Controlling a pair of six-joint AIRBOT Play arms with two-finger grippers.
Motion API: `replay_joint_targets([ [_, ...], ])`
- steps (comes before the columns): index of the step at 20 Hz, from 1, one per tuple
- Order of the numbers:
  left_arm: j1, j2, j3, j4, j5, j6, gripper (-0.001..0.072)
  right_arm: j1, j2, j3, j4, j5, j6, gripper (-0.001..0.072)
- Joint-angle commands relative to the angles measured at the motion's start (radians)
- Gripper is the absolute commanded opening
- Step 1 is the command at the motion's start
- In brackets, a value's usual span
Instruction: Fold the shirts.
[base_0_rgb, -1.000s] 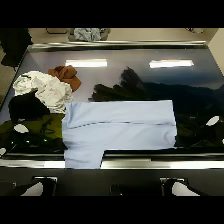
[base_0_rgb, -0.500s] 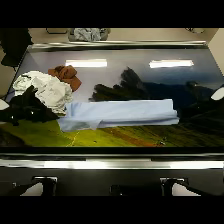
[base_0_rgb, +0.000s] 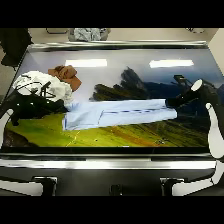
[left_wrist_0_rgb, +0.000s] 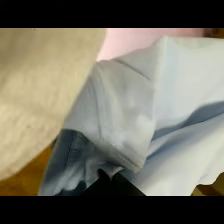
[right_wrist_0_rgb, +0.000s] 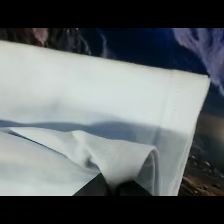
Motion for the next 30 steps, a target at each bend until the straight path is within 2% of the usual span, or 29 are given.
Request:
replay_joint_targets([
  [1, -0.007, -0.044, 0.03, -0.003, -0.018, -0.001, 0.0247, 0.003, -0.035, 0.013, 0.003, -0.012, 0.026, 0.0245],
  [2, -0.005, -0.04, 0.049, -0.002, -0.056, -0.001, 0.0396, -0.009, -0.029, 0.032, 0.037, 0.018, 0.013, 0.055],
  [4, 0.002, -0.022, 0.099, -0.002, -0.148, -0.001, 0.0404, -0.058, -0.008, 0.076, 0.112, 0.086, -0.095, 0.067],
  [6, 0.0, 0.029, 0.125, -0.016, -0.161, -0.005, 0.0402, -0.142, 0.013, 0.083, 0.149, 0.099, -0.099, 0.0682],
  [10, -0.046, 0.15, 0.125, -0.154, -0.105, -0.004, 0.0394, -0.265, -0.05, 0.069, 0.304, 0.229, -0.098, 0.0682],
  [12, -0.089, 0.193, 0.126, -0.159, -0.089, -0.004, 0.0394, -0.259, -0.087, 0.041, 0.373, 0.227, -0.119, 0.0683],
  [17, -0.188, 0.25, 0.126, -0.159, -0.089, -0.005, 0.0394, -0.227, -0.168, 0.034, 0.439, 0.171, -0.097, 0.0685],
  [18, -0.205, 0.252, 0.126, -0.159, -0.089, -0.005, 0.0394, -0.22, -0.18, 0.034, 0.435, 0.172, -0.082, 0.0666],
  [19, -0.22, 0.252, 0.125, -0.159, -0.088, -0.004, 0.0394, -0.216, -0.187, 0.034, 0.43, 0.169, -0.067, 0.0594],
  [20, -0.24, 0.25, 0.125, -0.159, -0.075, -0.004, 0.0394, -0.209, -0.191, 0.034, 0.426, 0.162, -0.063, 0.0465],
  [21, -0.261, 0.25, 0.12, -0.159, -0.052, -0.004, 0.0394, -0.203, -0.191, 0.034, 0.426, 0.15, -0.061, 0.0306],
  [22, -0.287, 0.25, 0.113, -0.159, -0.028, -0.004, 0.0393, -0.195, -0.188, 0.034, 0.443, 0.146, -0.062, 0.0077],
  [23, -0.312, 0.25, 0.105, -0.159, -0.001, -0.004, 0.0393, -0.195, -0.183, 0.035, 0.471, 0.152, -0.073, 0.0053],
  [25, -0.369, 0.249, 0.073, -0.159, 0.087, -0.004, 0.0369, -0.195, -0.146, 0.035, 0.538, 0.168, -0.14, 0.0052],
  [26, -0.402, 0.249, 0.05, -0.159, 0.149, -0.005, 0.022, -0.195, -0.113, 0.035, 0.554, 0.177, -0.158, 0.0051],
  [27, -0.434, 0.245, 0.026, -0.159, 0.208, -0.004, 0.0024, -0.195, -0.072, 0.035, 0.558, 0.19, -0.165, 0.0051],
  [28, -0.471, 0.233, 0.004, -0.159, 0.273, -0.021, 0.0029, -0.195, -0.022, 0.035, 0.557, 0.209, -0.172, 0.0051],
  [30, -0.535, 0.171, -0.008, -0.16, 0.342, -0.114, 0.0029, -0.195, 0.086, 0.034, 0.557, 0.268, -0.172, 0.0051],
])
